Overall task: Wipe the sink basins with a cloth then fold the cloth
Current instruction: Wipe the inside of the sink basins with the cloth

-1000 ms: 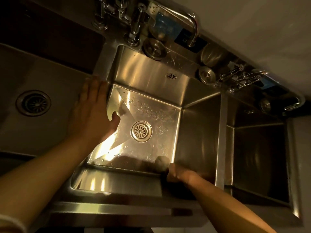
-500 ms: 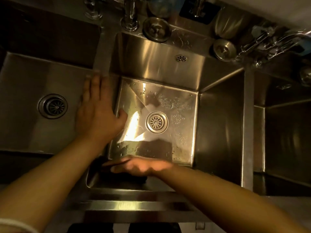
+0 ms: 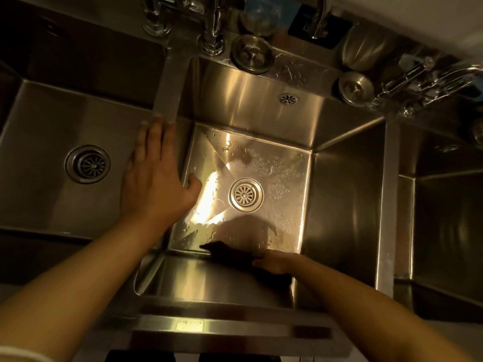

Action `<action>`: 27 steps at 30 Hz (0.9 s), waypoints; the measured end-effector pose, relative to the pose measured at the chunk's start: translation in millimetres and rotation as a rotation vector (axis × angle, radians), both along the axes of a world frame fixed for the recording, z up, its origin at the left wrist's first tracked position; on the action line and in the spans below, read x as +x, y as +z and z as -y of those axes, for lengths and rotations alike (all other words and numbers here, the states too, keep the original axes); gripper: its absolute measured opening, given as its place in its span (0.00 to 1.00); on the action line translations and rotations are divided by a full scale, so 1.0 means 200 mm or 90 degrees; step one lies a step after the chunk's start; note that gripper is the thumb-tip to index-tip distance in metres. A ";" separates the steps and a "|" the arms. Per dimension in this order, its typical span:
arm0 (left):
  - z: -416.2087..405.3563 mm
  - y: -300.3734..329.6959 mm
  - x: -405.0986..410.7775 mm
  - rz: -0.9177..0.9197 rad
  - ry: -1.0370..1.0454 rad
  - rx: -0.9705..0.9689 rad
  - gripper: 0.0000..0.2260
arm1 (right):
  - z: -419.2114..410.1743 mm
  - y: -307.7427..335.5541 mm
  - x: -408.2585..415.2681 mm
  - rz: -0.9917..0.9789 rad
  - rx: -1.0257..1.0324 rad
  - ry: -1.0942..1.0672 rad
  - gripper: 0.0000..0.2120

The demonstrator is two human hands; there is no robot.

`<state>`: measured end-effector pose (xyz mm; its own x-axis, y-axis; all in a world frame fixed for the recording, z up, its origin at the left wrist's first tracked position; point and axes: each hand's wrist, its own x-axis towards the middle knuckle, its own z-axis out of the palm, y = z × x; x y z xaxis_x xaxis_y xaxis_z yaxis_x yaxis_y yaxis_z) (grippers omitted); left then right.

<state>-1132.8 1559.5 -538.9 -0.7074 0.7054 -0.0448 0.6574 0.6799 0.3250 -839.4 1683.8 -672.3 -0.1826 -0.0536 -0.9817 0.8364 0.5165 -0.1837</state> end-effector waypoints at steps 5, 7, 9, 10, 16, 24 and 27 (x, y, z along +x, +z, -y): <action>0.00 0.00 0.00 0.008 -0.004 0.010 0.44 | -0.05 0.01 0.11 0.043 0.056 -0.031 0.19; 0.00 0.00 0.01 0.006 -0.003 0.010 0.43 | 0.00 0.03 0.04 0.018 0.031 -0.053 0.19; 0.00 0.00 0.01 0.000 -0.004 0.009 0.43 | 0.08 0.07 -0.08 -0.033 -0.007 -0.060 0.21; 0.00 0.00 0.00 -0.001 -0.004 0.008 0.43 | 0.13 0.09 -0.15 -0.062 -0.027 -0.059 0.21; 0.00 -0.02 0.00 -0.007 -0.003 -0.007 0.45 | 0.44 0.31 -0.53 -0.258 -0.136 -0.047 0.24; 0.00 -0.03 -0.01 -0.022 0.001 -0.019 0.45 | 0.40 0.52 -0.52 -0.388 -0.067 -0.100 0.21; 0.00 -0.03 0.00 -0.021 0.002 -0.019 0.45 | 0.31 0.46 -0.57 -0.482 0.042 -0.178 0.20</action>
<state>-1133.6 1559.0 -545.7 -0.7109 0.7020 -0.0431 0.6653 0.6910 0.2826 -953.4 1622.3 -579.6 -0.7974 0.1464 -0.5855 0.5967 0.3365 -0.7285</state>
